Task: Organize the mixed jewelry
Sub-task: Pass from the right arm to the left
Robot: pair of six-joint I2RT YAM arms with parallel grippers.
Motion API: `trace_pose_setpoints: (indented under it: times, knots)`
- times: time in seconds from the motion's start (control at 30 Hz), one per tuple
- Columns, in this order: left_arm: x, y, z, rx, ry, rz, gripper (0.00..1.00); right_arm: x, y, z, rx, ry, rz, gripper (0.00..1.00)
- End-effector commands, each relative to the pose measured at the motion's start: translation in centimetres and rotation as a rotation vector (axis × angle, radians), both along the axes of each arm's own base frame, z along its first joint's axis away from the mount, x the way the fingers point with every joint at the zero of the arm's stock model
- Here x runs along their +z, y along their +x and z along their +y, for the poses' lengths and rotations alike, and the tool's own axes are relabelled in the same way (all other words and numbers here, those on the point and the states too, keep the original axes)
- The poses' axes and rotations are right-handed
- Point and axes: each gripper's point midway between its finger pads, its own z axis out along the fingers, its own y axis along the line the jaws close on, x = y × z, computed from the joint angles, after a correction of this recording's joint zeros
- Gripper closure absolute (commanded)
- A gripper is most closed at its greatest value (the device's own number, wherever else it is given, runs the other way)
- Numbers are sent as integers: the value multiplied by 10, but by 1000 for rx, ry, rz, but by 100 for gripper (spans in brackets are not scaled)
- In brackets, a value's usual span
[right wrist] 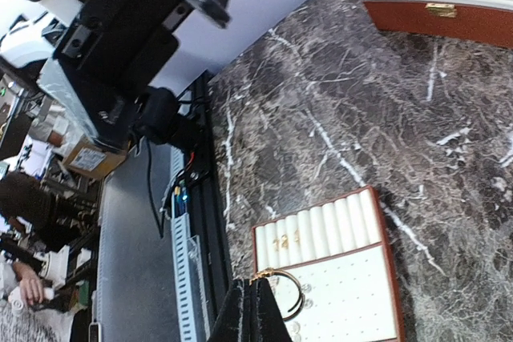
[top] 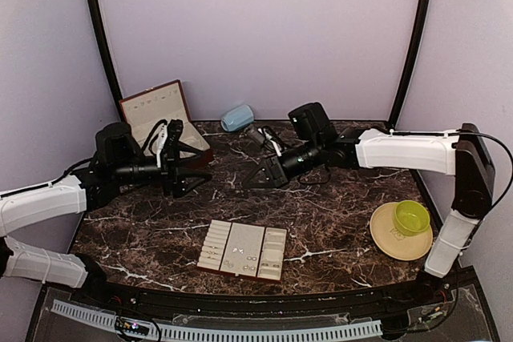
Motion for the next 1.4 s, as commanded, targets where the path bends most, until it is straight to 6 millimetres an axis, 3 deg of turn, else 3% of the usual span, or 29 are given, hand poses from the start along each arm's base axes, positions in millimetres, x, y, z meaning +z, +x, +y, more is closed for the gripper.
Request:
trace_pose_setpoints:
  times: [0.0, 0.17, 0.3, 0.53, 0.93, 1.37]
  knots:
    - [-11, -21, -22, -134, 63, -108, 28, 32, -27, -6, 160, 78, 5, 100]
    - [-29, -40, -49, -187, 133, -181, 33, 40, -40, -10, 227, 95, 32, 100]
    - [-36, -50, -59, -207, 171, -272, 37, 43, -45, -11, 249, 107, 48, 100]
    - [-47, -47, -73, -185, 231, -327, 44, 42, -50, -9, 283, 115, 74, 100]
    - [-39, -46, -88, -176, 172, -339, 56, 34, -57, -5, 325, 111, 112, 100]
    - [-37, -52, -91, -202, 149, -335, 68, 25, -58, -1, 331, 93, 118, 100]
